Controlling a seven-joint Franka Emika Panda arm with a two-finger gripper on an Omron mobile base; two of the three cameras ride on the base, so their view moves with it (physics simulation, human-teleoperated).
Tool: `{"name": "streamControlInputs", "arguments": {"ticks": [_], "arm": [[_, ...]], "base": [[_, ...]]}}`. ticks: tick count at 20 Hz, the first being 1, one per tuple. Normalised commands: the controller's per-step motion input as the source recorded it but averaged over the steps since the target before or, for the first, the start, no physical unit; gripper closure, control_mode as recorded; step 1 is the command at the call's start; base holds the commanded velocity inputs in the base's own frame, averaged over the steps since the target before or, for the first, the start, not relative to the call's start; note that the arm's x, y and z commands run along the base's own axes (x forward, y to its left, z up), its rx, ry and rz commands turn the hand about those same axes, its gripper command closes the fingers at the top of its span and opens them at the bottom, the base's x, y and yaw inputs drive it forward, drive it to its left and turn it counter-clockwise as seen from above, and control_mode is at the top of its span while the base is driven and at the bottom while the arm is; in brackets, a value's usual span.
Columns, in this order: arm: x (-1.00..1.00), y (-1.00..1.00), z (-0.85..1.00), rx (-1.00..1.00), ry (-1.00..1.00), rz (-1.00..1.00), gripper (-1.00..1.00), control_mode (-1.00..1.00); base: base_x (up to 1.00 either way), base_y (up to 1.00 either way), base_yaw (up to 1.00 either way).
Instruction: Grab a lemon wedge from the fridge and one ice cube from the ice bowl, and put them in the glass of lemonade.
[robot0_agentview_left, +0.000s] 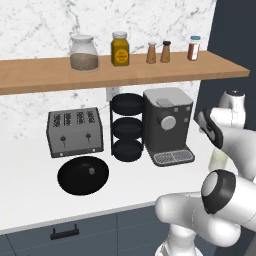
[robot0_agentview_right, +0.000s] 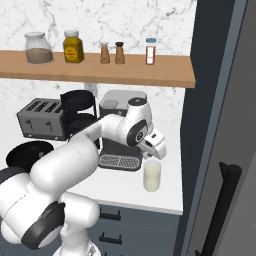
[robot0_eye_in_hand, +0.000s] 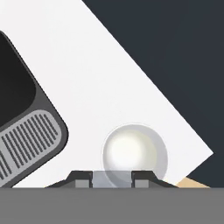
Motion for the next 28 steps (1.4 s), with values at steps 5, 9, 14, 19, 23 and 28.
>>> {"name": "streamControlInputs", "arguments": {"ticks": [5, 9, 14, 19, 23, 28], "arm": [[0.0, -0.16, 0.0, 0.0, 0.0, 0.0, 1.0, -1.0], [0.0, -0.06, 0.0, 0.0, 0.0, 0.0, 1.0, -1.0], [-0.02, -0.1, 0.0, 0.0, -0.01, 0.0, 1.0, -1.0], [-0.03, -0.05, -0.02, 0.0, -0.01, 0.0, 1.0, -1.0], [0.0, -0.02, -0.04, 0.0, 0.0, 0.0, 1.0, -1.0], [0.0, 0.0, -0.26, 0.0, 0.0, 0.0, 1.0, -1.0]], "base": [[0.0, 0.0, 0.0], [0.0, 0.0, 0.0], [0.0, 0.0, 0.0], [0.0, 0.0, 0.0], [0.0, 0.0, 0.0], [0.0, 0.0, 0.0]]}}
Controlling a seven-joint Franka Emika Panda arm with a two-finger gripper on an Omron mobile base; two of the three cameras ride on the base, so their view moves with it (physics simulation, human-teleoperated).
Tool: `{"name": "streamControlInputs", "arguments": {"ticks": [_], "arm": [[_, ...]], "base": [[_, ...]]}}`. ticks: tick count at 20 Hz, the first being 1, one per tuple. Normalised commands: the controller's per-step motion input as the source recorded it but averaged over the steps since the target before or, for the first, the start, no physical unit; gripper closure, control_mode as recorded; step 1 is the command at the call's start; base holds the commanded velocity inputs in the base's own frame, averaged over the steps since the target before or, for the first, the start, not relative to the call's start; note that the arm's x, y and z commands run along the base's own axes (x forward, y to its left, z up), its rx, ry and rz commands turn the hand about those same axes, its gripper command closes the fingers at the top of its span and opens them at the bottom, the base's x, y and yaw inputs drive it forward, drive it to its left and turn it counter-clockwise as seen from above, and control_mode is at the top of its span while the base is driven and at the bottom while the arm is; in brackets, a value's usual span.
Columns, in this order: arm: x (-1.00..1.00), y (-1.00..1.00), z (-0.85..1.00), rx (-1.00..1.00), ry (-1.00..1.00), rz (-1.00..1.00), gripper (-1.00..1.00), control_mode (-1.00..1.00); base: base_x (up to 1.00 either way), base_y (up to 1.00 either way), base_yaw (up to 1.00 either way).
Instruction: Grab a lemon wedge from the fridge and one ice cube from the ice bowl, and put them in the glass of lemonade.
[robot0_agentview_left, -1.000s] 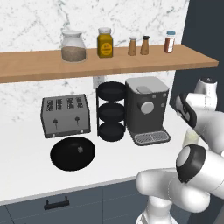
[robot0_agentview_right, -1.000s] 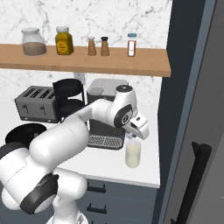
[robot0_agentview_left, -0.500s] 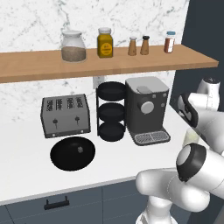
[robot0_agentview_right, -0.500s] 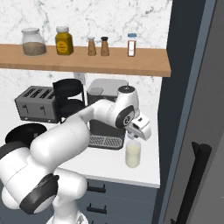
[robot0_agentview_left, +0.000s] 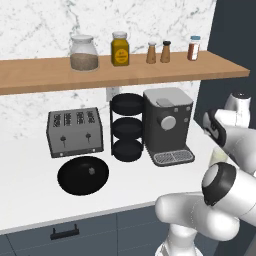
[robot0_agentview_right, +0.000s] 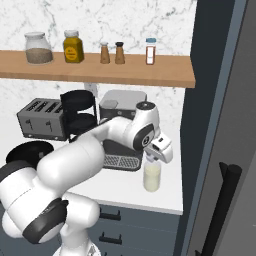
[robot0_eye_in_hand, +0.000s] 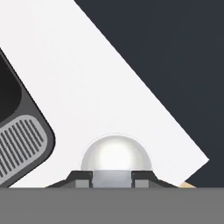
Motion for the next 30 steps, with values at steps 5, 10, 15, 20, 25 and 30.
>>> {"name": "streamControlInputs", "arguments": {"ticks": [5, 10, 15, 20, 25, 30], "arm": [[0.0, 0.0, -0.1, 0.0, 0.0, 0.0, 1.0, -1.0], [0.01, 0.0, 0.08, 0.0, -0.01, 0.0, 1.0, -1.0], [0.02, 0.0, 0.03, 0.0, 0.0, 0.0, 1.0, -1.0], [0.21, 0.0, 0.0, 0.0, 0.0, 0.0, 1.0, -1.0], [0.0, 0.0, 0.0, 0.0, 0.0, 0.0, 1.0, -1.0], [0.0, -0.29, -0.05, 0.0, 0.0, -0.04, 1.0, -1.0]], "base": [[0.0, 0.0, 0.0], [0.0, 0.0, 0.0], [0.0, 0.0, 0.0], [0.0, 0.0, 0.0], [0.0, 0.0, 0.0], [0.0, 0.0, 0.0]]}}
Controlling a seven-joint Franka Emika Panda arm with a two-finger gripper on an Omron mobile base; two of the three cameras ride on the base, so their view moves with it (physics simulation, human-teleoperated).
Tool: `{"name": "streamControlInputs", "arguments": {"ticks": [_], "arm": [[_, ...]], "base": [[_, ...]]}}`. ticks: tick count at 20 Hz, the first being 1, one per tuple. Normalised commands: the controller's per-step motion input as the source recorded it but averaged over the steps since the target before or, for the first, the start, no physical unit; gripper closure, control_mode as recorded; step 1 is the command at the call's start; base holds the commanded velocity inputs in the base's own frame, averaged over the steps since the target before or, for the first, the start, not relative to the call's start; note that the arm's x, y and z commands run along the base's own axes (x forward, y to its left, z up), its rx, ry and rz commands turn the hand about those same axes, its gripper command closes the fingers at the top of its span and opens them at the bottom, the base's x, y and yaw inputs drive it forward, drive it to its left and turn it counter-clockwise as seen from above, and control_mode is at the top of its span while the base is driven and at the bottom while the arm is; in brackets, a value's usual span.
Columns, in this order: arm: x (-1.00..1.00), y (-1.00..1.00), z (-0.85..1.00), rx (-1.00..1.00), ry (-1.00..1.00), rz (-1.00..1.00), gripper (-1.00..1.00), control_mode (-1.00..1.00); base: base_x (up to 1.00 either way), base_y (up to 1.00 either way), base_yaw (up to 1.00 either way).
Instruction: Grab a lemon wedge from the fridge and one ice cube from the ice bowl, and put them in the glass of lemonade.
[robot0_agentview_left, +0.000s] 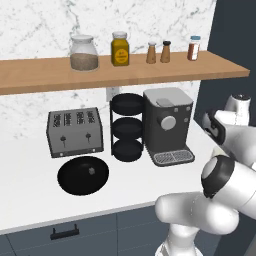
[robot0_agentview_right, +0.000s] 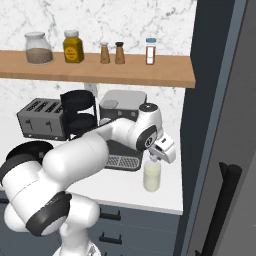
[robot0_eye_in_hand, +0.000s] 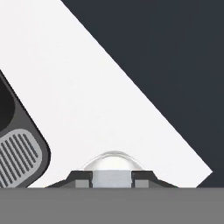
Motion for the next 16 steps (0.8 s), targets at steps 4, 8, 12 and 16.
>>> {"name": "streamControlInputs", "arguments": {"ticks": [4, 8, 12, 16], "arm": [[0.0, -0.16, 0.0, 0.0, 0.0, -0.01, 1.0, -1.0], [-0.18, 0.0, -0.09, 0.0, -0.01, 0.0, 1.0, -1.0], [-0.44, 0.0, -0.02, 0.0, -0.04, 0.0, 1.0, -1.0], [-0.1, 0.0, 0.01, 0.0, -0.03, 0.0, 1.0, -1.0]], "base": [[0.0, 0.0, 0.0], [0.0, 0.0, 0.0], [0.0, 0.0, 0.0], [0.0, 0.0, 0.0]]}}
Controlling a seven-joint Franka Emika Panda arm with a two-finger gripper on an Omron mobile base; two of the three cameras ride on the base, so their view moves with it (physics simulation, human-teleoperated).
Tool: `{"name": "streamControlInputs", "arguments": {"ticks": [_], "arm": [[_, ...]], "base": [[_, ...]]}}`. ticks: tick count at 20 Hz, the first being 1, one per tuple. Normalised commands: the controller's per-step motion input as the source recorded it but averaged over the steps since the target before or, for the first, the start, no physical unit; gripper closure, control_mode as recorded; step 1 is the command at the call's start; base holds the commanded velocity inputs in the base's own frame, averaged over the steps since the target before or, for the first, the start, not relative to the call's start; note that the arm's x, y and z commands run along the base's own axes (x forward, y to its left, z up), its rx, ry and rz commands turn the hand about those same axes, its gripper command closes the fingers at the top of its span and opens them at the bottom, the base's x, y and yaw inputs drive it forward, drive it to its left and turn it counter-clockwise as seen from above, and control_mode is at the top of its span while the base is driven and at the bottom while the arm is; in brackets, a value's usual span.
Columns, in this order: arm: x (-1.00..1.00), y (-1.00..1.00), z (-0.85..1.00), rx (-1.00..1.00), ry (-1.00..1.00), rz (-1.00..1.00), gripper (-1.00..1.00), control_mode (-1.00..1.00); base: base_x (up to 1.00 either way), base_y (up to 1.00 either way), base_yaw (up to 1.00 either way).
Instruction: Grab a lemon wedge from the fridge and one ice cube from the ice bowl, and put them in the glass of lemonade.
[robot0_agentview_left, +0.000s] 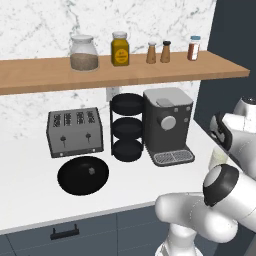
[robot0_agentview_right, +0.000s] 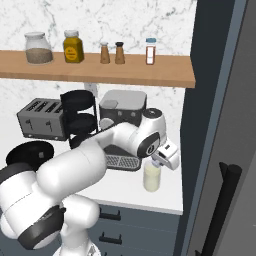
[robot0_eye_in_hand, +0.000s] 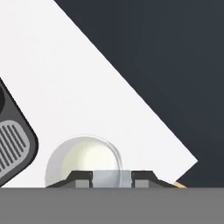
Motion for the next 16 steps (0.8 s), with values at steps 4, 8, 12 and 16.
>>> {"name": "streamControlInputs", "arguments": {"ticks": [4, 8, 12, 16], "arm": [[0.0, 0.15, 0.06, 0.0, 0.0, 0.0, 1.0, -1.0], [0.03, 0.21, 0.02, 0.0, 0.0, 0.0, 1.0, -1.0], [0.05, 0.0, 0.0, 0.0, 0.0, 0.0, 1.0, -1.0], [0.14, 0.0, 0.0, 0.0, 0.0, 0.0, 1.0, -1.0]], "base": [[0.0, 0.0, 0.0], [0.0, 0.0, 0.0], [0.0, 0.0, 0.0], [0.0, 0.0, 0.0]]}}
